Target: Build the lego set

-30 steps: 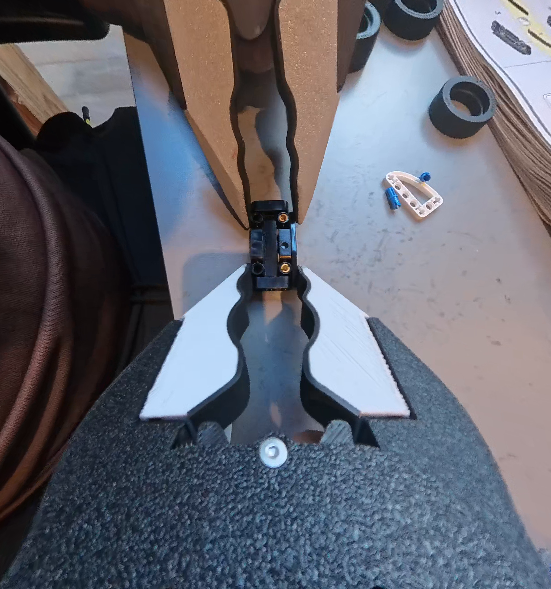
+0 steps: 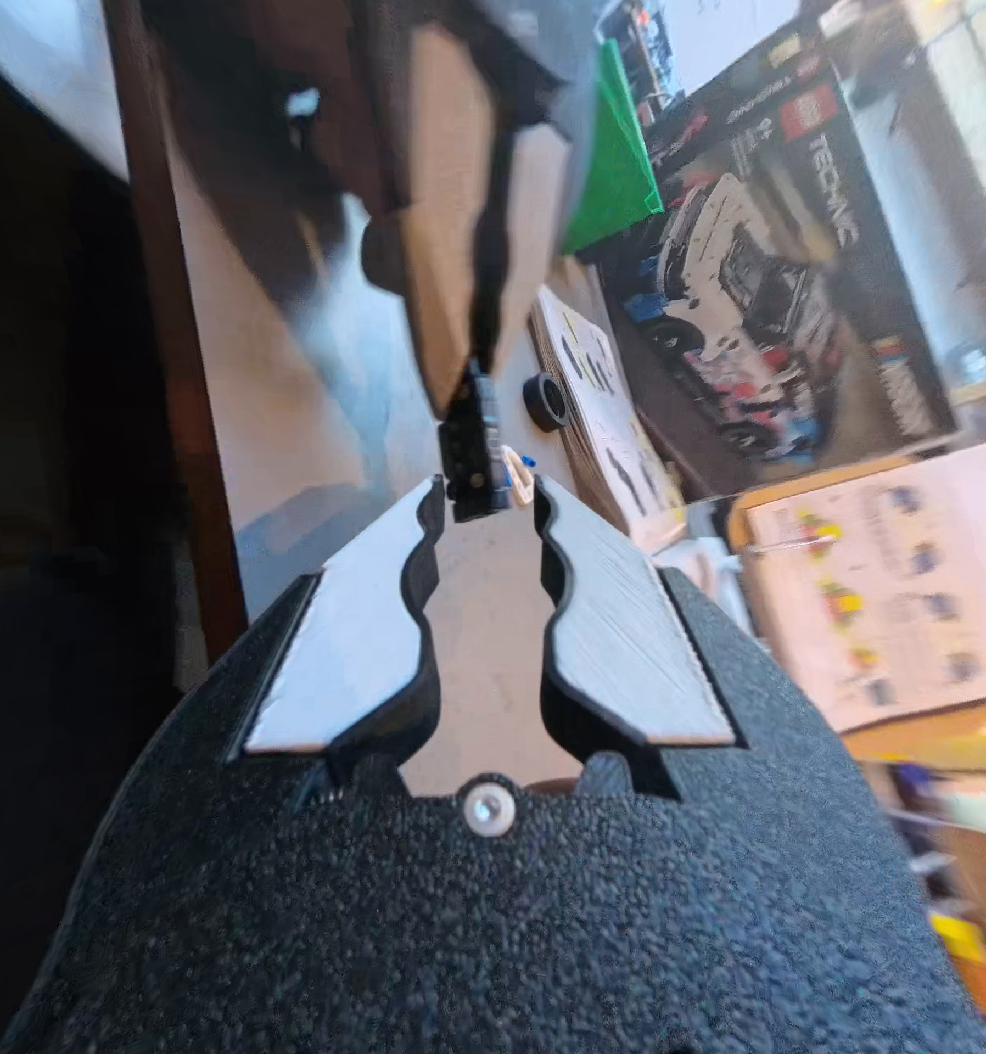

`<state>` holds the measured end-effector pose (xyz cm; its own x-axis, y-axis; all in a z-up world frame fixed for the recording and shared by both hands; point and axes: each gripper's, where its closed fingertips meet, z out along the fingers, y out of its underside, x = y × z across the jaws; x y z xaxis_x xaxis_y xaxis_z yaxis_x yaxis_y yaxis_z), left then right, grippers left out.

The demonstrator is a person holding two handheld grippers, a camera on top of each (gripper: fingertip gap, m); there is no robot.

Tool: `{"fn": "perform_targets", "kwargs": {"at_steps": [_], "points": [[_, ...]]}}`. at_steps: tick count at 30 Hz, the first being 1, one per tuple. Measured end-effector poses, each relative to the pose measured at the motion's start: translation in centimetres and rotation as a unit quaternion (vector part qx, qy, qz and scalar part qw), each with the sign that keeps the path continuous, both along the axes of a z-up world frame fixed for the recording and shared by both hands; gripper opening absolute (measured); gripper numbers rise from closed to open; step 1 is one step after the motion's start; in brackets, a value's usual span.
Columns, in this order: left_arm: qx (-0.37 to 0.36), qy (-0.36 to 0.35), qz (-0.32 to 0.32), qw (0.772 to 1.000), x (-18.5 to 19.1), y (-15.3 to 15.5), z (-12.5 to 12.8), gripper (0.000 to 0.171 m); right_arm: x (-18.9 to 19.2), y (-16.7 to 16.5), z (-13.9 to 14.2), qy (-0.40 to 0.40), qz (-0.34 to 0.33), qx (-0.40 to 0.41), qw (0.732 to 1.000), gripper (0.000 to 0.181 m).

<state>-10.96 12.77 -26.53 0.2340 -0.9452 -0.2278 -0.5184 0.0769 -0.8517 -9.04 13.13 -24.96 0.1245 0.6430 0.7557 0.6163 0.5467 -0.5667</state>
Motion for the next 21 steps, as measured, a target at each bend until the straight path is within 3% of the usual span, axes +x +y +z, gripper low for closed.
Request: {"fn": "perform_targets", "kwargs": {"at_steps": [2, 6, 11, 17, 21], "points": [[0.077, 0.036, 0.004, 0.996, -0.1, 0.1, -0.3, 0.005, 0.6, 0.3, 0.7, 0.047, -0.002, -0.088, 0.995, 0.032], [0.083, 0.035, 0.001, 0.996, 0.1, -0.1, -0.6, 0.005, 0.9, 0.1, -0.3, 0.065, 0.012, -0.207, 0.976, 0.025], [0.081, 0.035, -0.002, 0.996, 0.0, 0.1, -0.6, 0.005, 0.6, -0.4, -1.2, 0.040, 0.026, -0.211, 0.976, 0.015], [0.020, 0.047, -0.005, 0.999, 0.2, 0.2, -1.4, 0.005, 0.5, 0.0, -1.7, 0.031, 0.018, -0.216, 0.976, 0.006], [-0.018, -0.014, 0.003, 1.000, 0.8, 0.2, 0.2, 0.005, 0.7, 0.7, -2.4, 0.033, 0.001, -0.248, 0.968, 0.000]]}}
